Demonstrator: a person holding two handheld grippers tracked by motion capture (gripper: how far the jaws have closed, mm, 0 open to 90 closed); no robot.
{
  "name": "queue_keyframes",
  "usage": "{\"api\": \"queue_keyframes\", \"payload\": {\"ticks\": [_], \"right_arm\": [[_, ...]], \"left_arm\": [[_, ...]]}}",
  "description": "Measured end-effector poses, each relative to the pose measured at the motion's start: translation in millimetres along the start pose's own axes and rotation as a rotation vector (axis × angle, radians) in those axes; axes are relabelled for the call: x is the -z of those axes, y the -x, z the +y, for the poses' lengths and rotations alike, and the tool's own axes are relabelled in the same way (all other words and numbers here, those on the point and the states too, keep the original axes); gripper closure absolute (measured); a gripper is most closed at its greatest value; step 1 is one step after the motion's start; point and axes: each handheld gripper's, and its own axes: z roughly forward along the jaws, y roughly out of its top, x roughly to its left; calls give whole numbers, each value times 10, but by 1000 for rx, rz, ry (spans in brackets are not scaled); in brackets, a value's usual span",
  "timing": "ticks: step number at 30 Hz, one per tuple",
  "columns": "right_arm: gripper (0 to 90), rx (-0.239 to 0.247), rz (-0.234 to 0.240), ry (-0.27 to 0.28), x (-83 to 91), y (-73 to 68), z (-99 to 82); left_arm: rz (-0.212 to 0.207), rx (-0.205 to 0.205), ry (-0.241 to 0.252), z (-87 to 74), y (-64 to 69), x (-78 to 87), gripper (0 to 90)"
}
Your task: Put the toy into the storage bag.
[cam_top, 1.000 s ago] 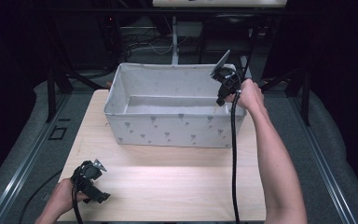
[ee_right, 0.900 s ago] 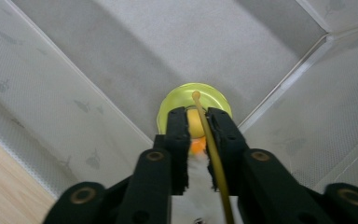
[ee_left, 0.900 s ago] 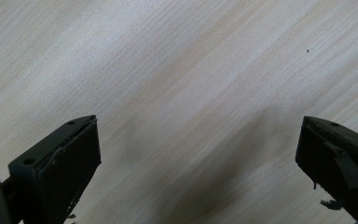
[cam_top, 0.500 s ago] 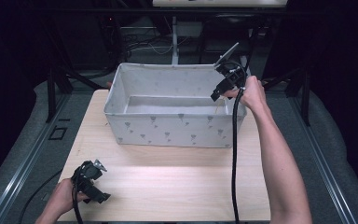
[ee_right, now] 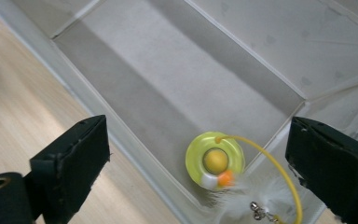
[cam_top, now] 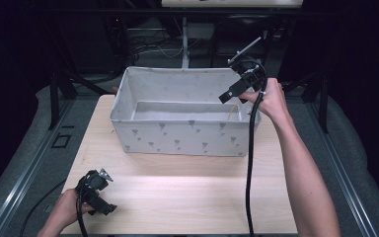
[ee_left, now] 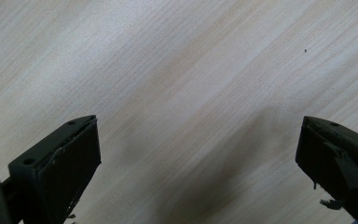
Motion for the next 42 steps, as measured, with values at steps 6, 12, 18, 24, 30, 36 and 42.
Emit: {"api": "queue_keyframes", "payload": {"ticks": [6,12,18,24,30,36,42], "right_arm": [[31,40,-3,28,107,-169,-95],[12,79,-2,58,164,-351,-256],[9,107,6,72,150,-512,-458],[8,130,20,47,92,-652,-627],[9,150,28,47,40,-818,-828],[8,166,33,33,-79,-1006,-1074],[9,176,42,3,-157,-1123,-1261]], "left_arm": [[4,0,-2,0,2,-2,1],[5,1,-2,-2,3,-1,1],[4,-1,-4,0,5,-4,1],[3,4,-3,-2,9,-7,1],[4,-1,-6,-4,6,-4,1],[5,1,-2,-5,11,-6,1],[1,-1,-8,1,14,-12,1]]}}
